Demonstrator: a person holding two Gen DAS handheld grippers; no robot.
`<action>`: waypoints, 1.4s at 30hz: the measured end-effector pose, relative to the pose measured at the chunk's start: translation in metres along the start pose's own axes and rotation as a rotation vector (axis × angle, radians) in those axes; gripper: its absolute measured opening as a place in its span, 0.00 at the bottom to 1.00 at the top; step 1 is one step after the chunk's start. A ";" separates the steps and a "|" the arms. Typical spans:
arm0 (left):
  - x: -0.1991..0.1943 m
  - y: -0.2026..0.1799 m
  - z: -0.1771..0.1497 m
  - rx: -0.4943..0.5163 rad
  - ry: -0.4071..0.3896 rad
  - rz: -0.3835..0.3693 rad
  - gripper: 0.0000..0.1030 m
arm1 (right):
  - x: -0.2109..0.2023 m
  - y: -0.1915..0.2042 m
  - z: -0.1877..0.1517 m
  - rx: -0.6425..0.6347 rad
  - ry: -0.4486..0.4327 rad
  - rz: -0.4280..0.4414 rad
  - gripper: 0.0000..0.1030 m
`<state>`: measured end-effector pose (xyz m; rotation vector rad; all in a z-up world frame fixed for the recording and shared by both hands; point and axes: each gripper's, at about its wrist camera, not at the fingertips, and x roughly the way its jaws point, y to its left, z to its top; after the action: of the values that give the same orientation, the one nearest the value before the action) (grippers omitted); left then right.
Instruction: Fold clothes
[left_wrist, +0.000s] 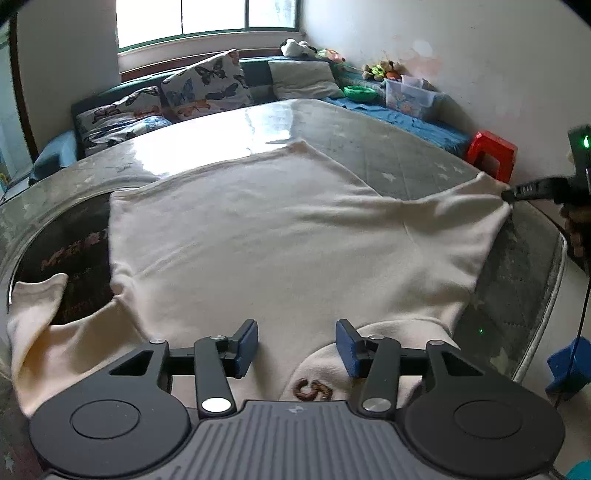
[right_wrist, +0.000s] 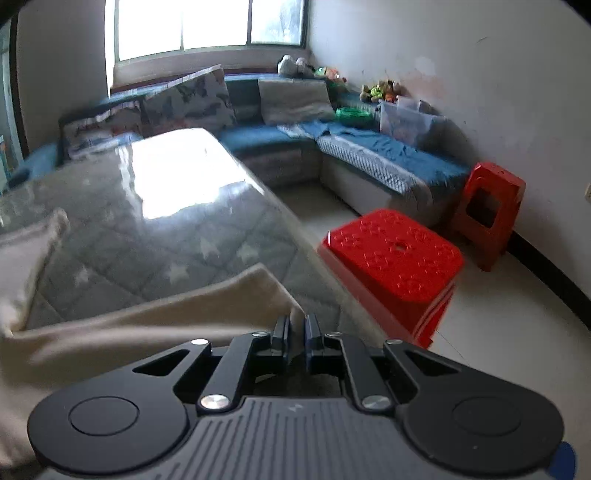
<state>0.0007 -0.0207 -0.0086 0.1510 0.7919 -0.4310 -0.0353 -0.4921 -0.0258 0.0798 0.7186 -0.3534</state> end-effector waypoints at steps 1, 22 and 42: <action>-0.003 0.005 0.001 -0.017 -0.010 0.007 0.49 | 0.000 0.001 -0.001 -0.006 0.000 -0.007 0.16; -0.027 0.139 -0.021 -0.311 -0.003 0.360 0.49 | -0.012 0.066 -0.009 -0.154 0.017 0.205 0.40; -0.055 0.213 -0.044 -0.569 0.000 0.805 0.50 | -0.007 0.062 -0.008 -0.131 0.017 0.198 0.49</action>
<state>0.0294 0.2015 -0.0057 -0.0691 0.7584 0.5560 -0.0239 -0.4300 -0.0307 0.0298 0.7420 -0.1168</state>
